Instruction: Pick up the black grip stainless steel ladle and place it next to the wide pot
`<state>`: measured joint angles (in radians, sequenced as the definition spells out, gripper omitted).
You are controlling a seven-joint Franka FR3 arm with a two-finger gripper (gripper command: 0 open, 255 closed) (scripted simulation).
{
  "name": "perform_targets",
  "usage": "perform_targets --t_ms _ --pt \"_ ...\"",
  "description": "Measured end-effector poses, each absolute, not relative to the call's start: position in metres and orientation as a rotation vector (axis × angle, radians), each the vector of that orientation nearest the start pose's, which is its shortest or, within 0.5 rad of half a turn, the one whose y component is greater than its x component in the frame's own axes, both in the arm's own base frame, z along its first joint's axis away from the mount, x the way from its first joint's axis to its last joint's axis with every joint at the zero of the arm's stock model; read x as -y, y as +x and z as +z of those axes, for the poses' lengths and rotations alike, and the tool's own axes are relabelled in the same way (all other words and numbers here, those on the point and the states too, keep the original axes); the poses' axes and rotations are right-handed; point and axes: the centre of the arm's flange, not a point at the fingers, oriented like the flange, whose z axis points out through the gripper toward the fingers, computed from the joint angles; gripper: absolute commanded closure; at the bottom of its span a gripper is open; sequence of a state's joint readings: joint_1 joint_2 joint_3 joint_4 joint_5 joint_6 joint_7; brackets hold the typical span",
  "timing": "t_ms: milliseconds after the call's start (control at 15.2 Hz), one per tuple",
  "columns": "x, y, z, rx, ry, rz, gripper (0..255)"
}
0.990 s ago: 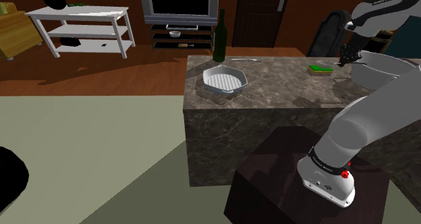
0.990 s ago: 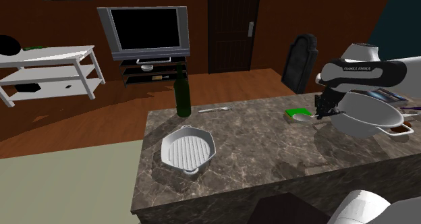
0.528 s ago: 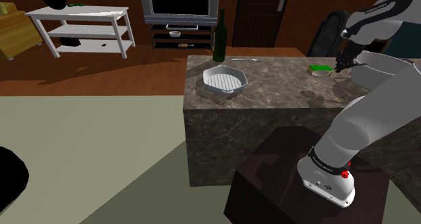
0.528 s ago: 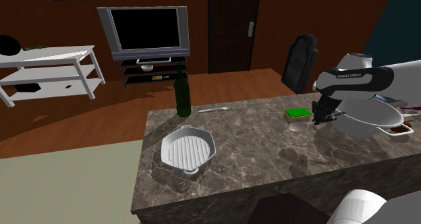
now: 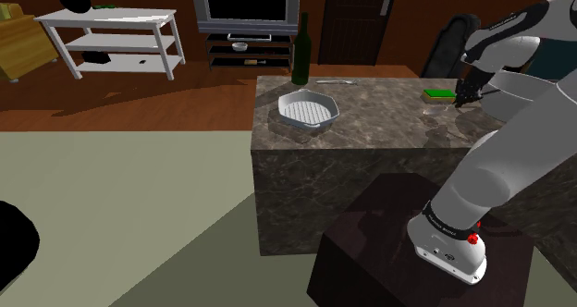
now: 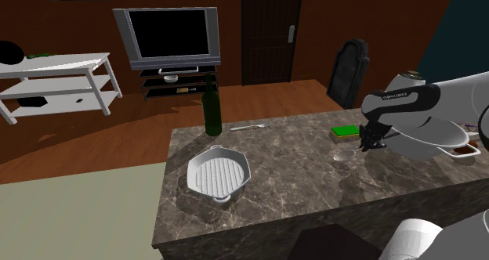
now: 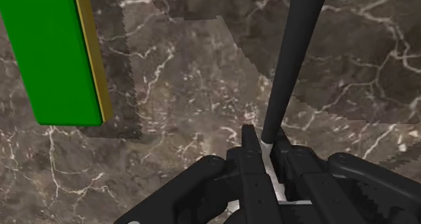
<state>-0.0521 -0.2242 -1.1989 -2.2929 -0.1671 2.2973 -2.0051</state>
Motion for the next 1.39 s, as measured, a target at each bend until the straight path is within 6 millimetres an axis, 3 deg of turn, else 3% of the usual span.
perform_targets --t_ms 462,858,924,1386 --pt "0.488 0.149 0.353 1.346 -2.942 -0.116 255" --pt "0.487 0.149 0.349 1.344 -2.941 -0.116 255" --pt "0.487 0.149 0.349 1.344 -2.941 -0.116 0" --pt "0.486 0.149 0.355 1.341 -2.942 -0.128 0"
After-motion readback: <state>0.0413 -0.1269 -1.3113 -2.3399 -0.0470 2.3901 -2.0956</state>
